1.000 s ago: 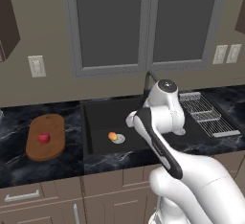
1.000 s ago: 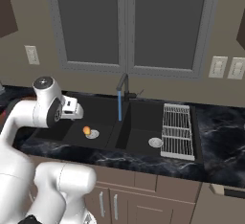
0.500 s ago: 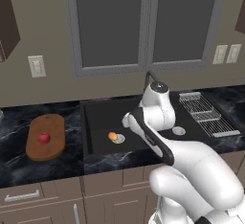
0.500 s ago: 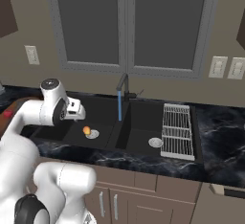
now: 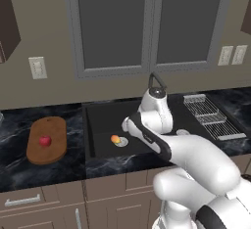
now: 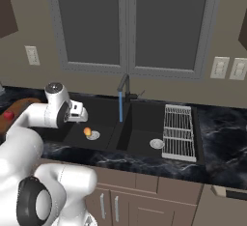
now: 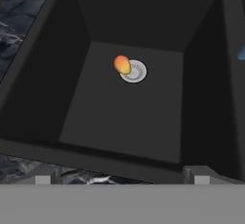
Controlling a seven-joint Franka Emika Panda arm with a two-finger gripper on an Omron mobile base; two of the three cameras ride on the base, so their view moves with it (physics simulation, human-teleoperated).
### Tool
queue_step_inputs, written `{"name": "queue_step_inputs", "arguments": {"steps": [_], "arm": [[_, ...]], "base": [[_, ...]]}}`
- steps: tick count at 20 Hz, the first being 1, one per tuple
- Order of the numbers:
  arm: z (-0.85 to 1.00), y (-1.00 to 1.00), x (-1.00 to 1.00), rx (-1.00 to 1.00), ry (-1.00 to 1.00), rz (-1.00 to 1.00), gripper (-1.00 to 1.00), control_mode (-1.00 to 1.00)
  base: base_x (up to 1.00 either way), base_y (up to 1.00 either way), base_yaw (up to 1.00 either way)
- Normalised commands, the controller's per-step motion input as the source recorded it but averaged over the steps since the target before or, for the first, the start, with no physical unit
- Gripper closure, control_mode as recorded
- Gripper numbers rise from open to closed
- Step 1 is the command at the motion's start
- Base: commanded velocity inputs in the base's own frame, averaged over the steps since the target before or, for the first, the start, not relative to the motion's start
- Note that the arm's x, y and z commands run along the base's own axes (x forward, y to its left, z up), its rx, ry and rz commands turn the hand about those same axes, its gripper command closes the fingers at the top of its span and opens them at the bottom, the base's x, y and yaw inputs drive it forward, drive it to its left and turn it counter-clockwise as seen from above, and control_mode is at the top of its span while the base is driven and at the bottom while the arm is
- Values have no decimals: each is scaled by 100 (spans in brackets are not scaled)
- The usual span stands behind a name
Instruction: Pick the mango, apple from the sink and place them on the cutting board to airdry. Then turn off the sink faucet.
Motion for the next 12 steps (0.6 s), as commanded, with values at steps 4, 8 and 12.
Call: {"name": "queue_step_inputs", "arguments": {"steps": [4, 8, 12], "arm": [[-18, 1, 9, 0, 1, 0, -100, -100], [-17, 0, 0, 0, 3, 0, -100, -100], [-21, 13, 5, 0, 2, 0, -100, -100]], "base": [[0, 0, 0], [0, 0, 0], [0, 0, 0]]}}
